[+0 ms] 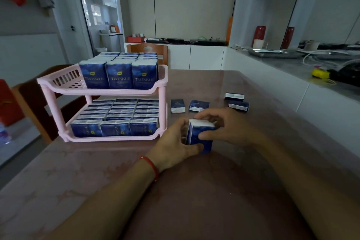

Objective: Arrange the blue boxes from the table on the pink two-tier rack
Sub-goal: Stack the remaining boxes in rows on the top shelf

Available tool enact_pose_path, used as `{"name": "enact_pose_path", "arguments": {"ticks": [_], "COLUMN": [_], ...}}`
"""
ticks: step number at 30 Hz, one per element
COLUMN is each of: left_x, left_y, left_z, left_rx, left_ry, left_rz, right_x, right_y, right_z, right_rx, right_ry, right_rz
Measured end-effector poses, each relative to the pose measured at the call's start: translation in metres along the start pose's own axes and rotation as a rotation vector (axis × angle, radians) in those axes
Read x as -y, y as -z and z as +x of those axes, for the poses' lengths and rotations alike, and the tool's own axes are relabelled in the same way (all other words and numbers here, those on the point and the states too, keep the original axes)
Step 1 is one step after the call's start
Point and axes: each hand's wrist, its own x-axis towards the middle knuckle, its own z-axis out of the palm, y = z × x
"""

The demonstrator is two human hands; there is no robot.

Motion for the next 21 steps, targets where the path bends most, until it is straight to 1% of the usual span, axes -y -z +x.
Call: {"name": "enact_pose_path", "arguments": {"ticks": [3, 6, 9, 12, 16, 18, 21], "left_x": [-0.010, -0.025, -0.044, -0.060, -0.078, -0.085, -0.093], "left_y": [0.007, 0.021, 0.040, 0.064, 0.110, 0.137, 0.181], "left_z": [-0.008, -0.016, -0.034, -0.060, -0.084, -0.092, -0.101], "left_rx": [0.011, 0.008, -0.025, -0.066, -0.112, -0.140, -0.214], "left_ry": [-0.001, -0.011, -0.078, -0.143, -0.196, -0.171, -0.115], "left_rz": [0.070, 0.082, 0.152, 0.232, 0.343, 0.351, 0.274], "right_x": [0.013, 0.027, 0.047, 0.074, 0.118, 0.138, 0.155], "right_y": [-0.004, -0.010, -0.014, -0.023, -0.042, -0.051, -0.062], "right_z": [0.000, -0.006, -0.013, -0.015, -0.004, 0.005, 0.020], "right_rx": [-0.018, -0.096, -0.132, -0.097, -0.130, -0.166, -0.276], "right_ry": [-0.017, -0.010, 0.005, 0.061, 0.148, 0.196, 0.239], "right_rz": [-0.010, 0.023, 0.105, 0.165, 0.200, 0.222, 0.276]}}
